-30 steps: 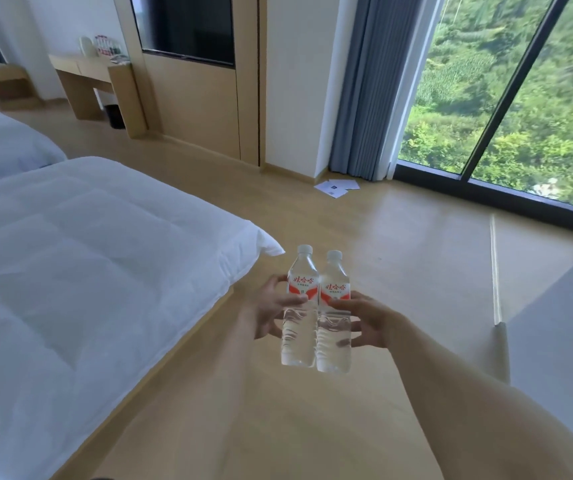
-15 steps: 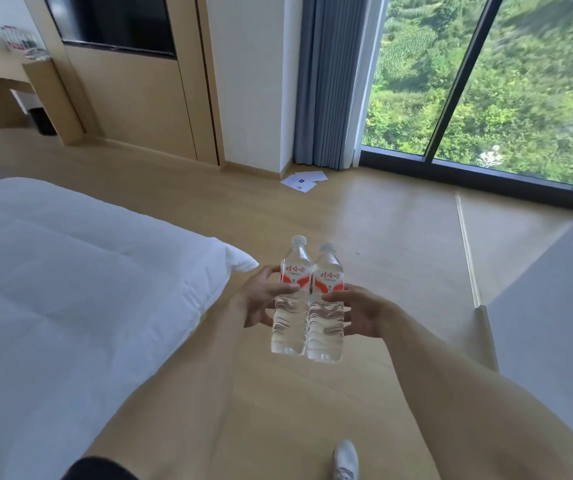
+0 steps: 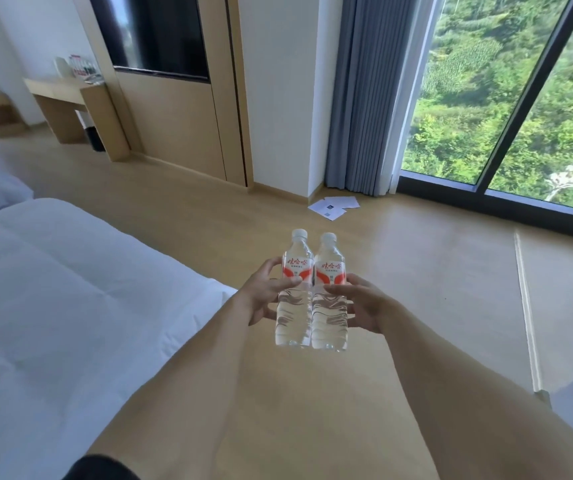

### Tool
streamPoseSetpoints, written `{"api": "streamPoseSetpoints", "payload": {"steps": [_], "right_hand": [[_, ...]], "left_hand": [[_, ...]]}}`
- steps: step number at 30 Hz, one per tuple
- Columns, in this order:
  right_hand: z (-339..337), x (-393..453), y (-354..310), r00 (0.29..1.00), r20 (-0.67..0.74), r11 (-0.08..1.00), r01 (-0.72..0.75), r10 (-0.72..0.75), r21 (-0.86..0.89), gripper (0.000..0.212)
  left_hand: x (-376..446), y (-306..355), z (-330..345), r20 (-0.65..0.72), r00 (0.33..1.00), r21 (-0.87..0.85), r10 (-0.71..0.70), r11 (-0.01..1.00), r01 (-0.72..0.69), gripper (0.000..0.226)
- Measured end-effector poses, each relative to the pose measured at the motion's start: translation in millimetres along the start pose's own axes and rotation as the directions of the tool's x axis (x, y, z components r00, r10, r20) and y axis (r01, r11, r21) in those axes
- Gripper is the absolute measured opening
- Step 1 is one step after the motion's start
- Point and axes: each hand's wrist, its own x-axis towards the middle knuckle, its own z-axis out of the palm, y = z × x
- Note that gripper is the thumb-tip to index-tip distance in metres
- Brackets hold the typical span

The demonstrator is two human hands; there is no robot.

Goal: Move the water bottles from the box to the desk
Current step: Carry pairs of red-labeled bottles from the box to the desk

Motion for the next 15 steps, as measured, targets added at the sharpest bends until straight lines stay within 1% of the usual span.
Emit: {"api": "streamPoseSetpoints", "payload": {"steps": [5,9,15], "right_hand": [[-27.6,45.1,-40.3,0.999,0.028,0.999,0.031,-0.03,-0.03,0.049],[-44.3,81.9,-66.0,0.998,0.04,0.998,0.043,-0.041,-0.053,0.044],[-56.0,153.8,-106.9,0.998,0.018,0.994,0.055,-0.054,-0.092,0.041]], "left_hand": [[53.9,29.6,8.8,-0.05,0.998,-0.03,0.022,0.999,-0.024,0.057],[96.4,46.3,7.0,-0.051,0.998,-0.027,0.037,0.999,-0.039,0.058],[169.4,68.9,-7.7,-0.063,0.996,-0.055,0.064,0.996,-0.068,0.057]]}}
